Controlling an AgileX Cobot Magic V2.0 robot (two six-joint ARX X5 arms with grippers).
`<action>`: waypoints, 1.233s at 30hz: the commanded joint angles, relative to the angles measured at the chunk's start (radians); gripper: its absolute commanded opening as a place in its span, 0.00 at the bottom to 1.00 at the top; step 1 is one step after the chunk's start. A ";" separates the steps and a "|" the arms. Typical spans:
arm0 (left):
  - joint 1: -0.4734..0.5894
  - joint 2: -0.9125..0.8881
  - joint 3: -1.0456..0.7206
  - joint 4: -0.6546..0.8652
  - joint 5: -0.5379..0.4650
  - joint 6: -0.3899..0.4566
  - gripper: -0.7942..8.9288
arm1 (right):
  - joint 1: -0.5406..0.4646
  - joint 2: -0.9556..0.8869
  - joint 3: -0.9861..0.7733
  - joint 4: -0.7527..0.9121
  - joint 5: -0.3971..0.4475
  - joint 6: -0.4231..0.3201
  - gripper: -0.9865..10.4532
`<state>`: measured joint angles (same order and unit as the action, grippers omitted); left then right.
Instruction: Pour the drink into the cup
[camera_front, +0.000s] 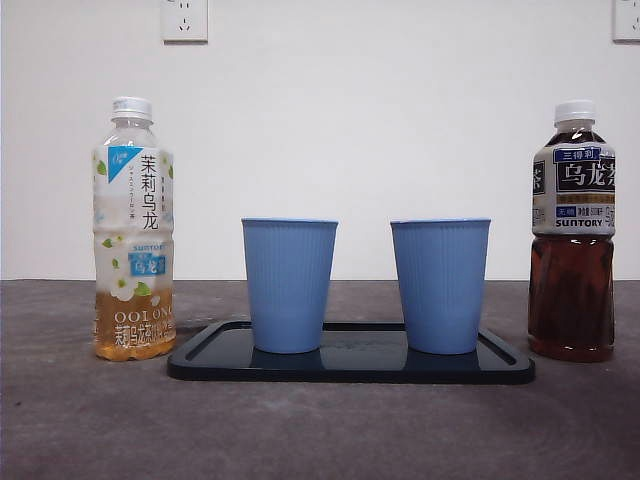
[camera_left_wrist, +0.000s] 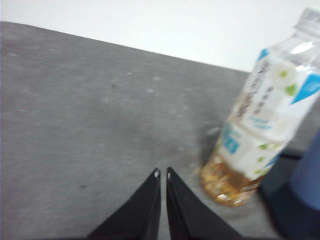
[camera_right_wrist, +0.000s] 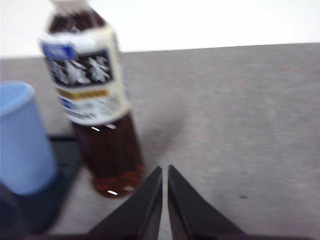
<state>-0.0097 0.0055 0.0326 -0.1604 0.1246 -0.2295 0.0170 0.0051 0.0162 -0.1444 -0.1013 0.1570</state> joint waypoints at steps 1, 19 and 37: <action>-0.015 0.000 0.023 0.028 0.007 -0.088 0.10 | 0.002 -0.001 0.017 0.008 -0.009 0.158 0.10; -0.039 0.365 0.541 -0.116 0.055 -0.118 0.10 | 0.022 0.214 0.512 -0.332 -0.198 0.174 0.10; -0.262 0.629 0.763 -0.240 0.304 0.061 0.10 | 0.121 0.450 0.728 -0.456 -0.396 -0.088 0.10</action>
<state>-0.2638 0.6292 0.7769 -0.4042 0.4187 -0.1951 0.1318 0.4503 0.7254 -0.6048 -0.4973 0.1135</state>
